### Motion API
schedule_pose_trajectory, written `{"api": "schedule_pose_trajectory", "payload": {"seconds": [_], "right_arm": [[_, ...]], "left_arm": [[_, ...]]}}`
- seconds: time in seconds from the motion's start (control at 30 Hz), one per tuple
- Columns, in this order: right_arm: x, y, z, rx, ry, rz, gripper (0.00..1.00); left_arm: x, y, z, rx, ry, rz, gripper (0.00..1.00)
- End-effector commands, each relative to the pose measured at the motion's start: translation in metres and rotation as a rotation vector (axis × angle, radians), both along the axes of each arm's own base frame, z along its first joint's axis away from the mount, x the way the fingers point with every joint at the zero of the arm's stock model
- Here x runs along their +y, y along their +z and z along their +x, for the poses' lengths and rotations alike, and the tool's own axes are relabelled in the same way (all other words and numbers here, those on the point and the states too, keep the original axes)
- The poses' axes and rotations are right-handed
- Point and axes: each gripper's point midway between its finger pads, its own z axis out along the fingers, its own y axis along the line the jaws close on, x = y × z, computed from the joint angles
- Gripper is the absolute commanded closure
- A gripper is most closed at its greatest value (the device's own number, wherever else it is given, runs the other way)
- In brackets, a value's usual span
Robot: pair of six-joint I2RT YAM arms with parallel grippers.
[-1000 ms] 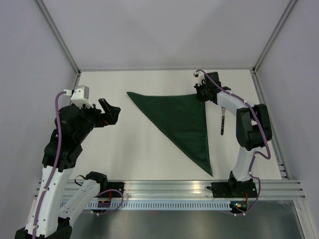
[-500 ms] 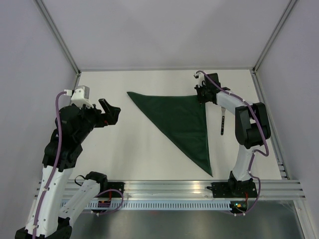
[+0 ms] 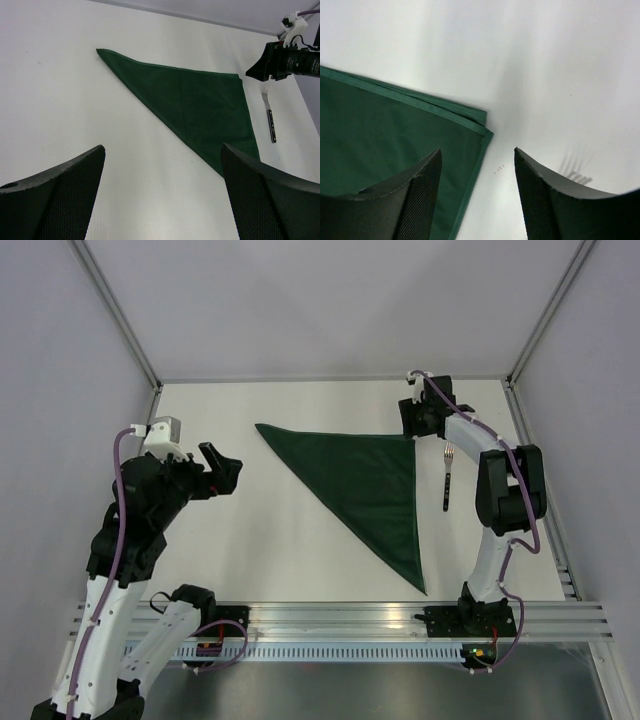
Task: Fold the napkin, place the utensils inside, and roll it up
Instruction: Fold the napkin, then grab a utensil with the right arm
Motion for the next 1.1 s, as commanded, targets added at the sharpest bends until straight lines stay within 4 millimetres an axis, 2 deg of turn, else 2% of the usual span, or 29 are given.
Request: {"api": "schedule_pose_trajectory", "payload": {"seconds": [0.0, 0.17, 0.37, 0.53, 0.87, 0.93, 1.07], "right_arm": [[-0.024, 0.038, -0.006, -0.017, -0.103, -0.029, 0.35], [-0.05, 0.024, -0.05, 0.077, -0.155, -0.035, 0.38], [-0.072, 0.004, -0.096, 0.155, -0.184, -0.049, 0.41], [-0.086, -0.019, -0.121, 0.227, -0.212, -0.066, 0.45], [-0.092, -0.05, -0.129, 0.303, -0.228, -0.094, 0.5], [-0.103, -0.055, -0.13, 0.317, -0.257, -0.089, 0.51], [-0.105, -0.065, -0.131, 0.342, -0.263, -0.072, 0.54]], "left_arm": [[-0.003, 0.008, 0.001, -0.042, -0.021, -0.012, 0.0], [-0.004, 0.009, -0.002, -0.054, -0.029, -0.014, 0.0], [-0.007, 0.012, -0.005, -0.068, -0.052, -0.022, 0.0], [-0.009, 0.014, -0.007, -0.08, -0.068, -0.025, 0.0], [-0.009, 0.013, -0.014, -0.095, -0.074, -0.035, 0.0], [-0.009, 0.013, -0.014, -0.097, -0.074, -0.035, 0.0], [-0.01, 0.012, -0.014, -0.095, -0.076, -0.035, 0.0]]}}
